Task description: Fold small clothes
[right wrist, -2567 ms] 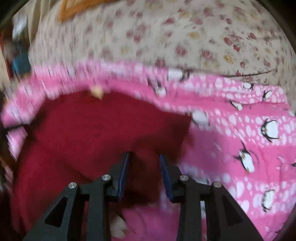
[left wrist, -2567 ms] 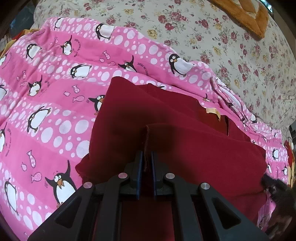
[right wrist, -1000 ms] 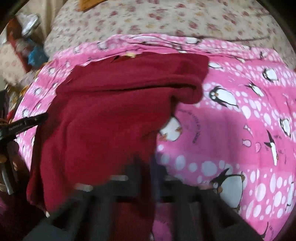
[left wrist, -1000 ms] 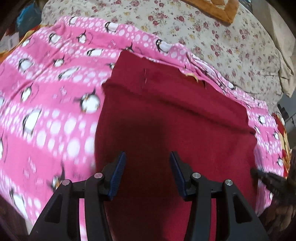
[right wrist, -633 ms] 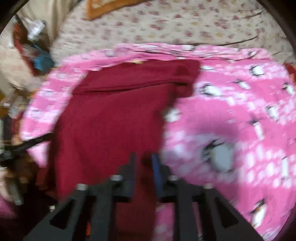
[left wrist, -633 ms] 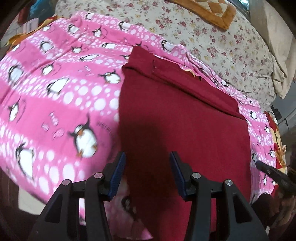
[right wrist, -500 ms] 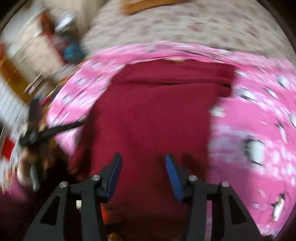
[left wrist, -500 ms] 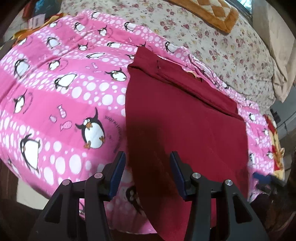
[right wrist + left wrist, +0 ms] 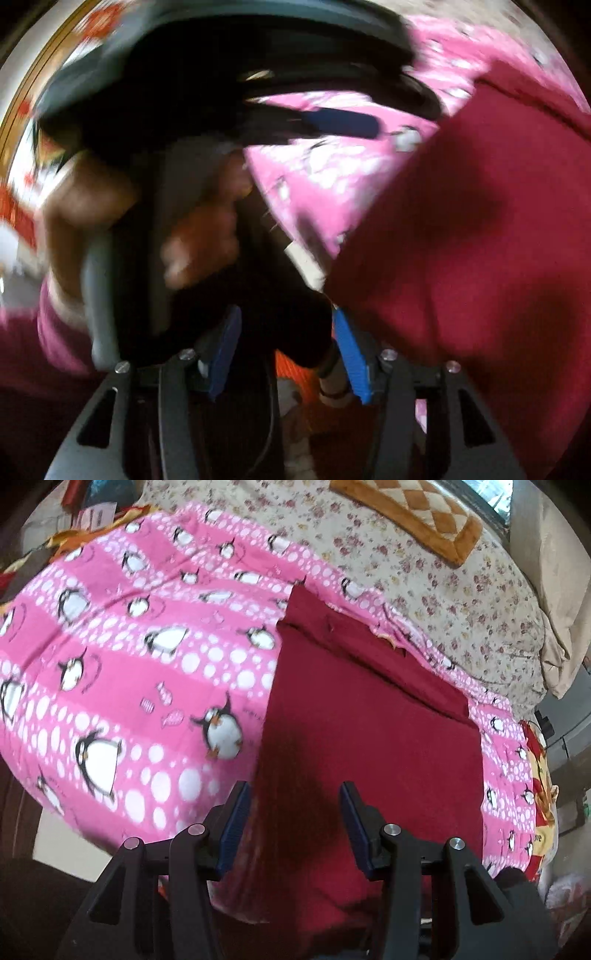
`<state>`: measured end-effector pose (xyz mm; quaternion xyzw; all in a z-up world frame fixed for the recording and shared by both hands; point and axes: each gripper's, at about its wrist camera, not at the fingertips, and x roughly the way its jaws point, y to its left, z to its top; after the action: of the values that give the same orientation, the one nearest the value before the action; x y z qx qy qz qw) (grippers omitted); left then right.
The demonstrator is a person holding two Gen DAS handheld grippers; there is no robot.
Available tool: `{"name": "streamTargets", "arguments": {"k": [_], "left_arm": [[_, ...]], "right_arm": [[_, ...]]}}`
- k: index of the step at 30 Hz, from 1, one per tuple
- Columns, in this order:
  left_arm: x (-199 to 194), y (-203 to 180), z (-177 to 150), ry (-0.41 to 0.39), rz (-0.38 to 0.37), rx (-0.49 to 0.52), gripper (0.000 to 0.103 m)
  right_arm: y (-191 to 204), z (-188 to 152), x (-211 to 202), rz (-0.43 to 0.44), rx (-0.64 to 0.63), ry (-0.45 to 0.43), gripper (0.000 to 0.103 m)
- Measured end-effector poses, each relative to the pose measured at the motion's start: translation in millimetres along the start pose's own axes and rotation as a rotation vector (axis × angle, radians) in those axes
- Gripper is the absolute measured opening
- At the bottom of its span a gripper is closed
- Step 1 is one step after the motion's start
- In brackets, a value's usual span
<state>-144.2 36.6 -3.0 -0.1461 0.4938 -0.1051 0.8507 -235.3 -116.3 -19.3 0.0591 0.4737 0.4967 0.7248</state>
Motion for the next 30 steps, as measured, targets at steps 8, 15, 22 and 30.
{"name": "streamTargets", "arguments": {"k": [8, 15, 22, 30], "left_arm": [[12, 4, -41, 0.096, -0.011, 0.028, 0.029], [26, -5, -65, 0.154, -0.003, 0.070, 0.029], [37, -1, -65, 0.181, 0.006, 0.043, 0.029], [45, 0, -65, 0.185, -0.009, 0.046, 0.029]], "right_arm": [[-51, -56, -129, -0.304, 0.184, -0.092, 0.071], [-116, -142, -210, -0.567, 0.549, -0.090, 0.073], [-122, -153, -174, -0.551, 0.519, -0.027, 0.074], [-131, -151, -167, -0.422, 0.543, -0.067, 0.072]]}}
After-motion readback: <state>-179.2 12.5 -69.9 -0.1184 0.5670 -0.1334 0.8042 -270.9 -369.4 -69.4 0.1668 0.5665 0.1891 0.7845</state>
